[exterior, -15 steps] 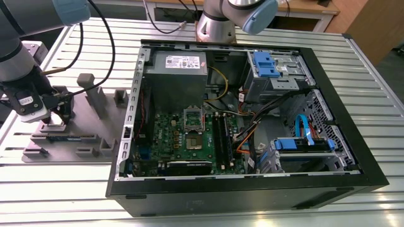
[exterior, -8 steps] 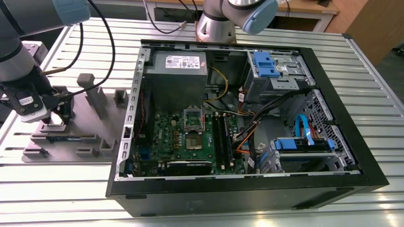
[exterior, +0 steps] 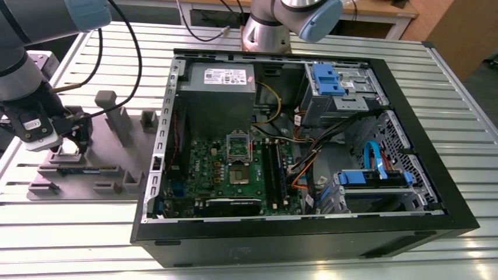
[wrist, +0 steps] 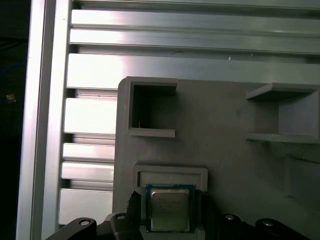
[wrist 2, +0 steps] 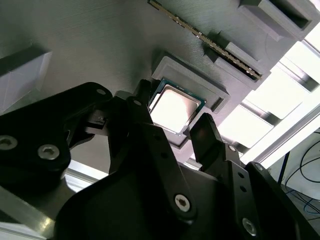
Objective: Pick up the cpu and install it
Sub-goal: 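Pick up the cpu and move it towards the insertion slot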
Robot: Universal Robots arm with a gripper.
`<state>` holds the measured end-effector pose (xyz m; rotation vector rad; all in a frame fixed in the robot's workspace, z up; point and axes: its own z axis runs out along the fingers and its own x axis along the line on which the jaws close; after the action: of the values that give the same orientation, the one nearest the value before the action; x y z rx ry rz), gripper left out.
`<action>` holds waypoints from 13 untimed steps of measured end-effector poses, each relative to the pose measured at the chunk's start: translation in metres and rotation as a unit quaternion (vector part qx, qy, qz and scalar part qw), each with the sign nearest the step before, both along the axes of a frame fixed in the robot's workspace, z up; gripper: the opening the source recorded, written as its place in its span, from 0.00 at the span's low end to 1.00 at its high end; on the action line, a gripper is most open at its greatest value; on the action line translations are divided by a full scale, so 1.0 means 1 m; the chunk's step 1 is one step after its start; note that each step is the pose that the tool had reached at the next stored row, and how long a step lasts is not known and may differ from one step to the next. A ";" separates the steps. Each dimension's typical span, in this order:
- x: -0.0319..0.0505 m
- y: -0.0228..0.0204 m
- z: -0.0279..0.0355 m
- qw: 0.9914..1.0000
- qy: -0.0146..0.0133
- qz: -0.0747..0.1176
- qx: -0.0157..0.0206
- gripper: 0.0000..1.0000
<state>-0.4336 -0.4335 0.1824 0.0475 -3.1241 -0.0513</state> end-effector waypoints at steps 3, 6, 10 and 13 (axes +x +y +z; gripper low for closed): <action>0.0000 0.0000 0.0000 1.000 0.000 0.000 0.000 0.59; 0.0000 0.0000 0.0000 1.000 0.000 0.000 0.000 0.51; 0.0000 0.0000 -0.0001 1.000 0.000 0.000 0.000 0.47; 0.0000 0.0000 -0.0001 1.000 0.000 0.000 0.000 0.47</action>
<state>-0.4336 -0.4335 0.1822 0.0474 -3.1241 -0.0513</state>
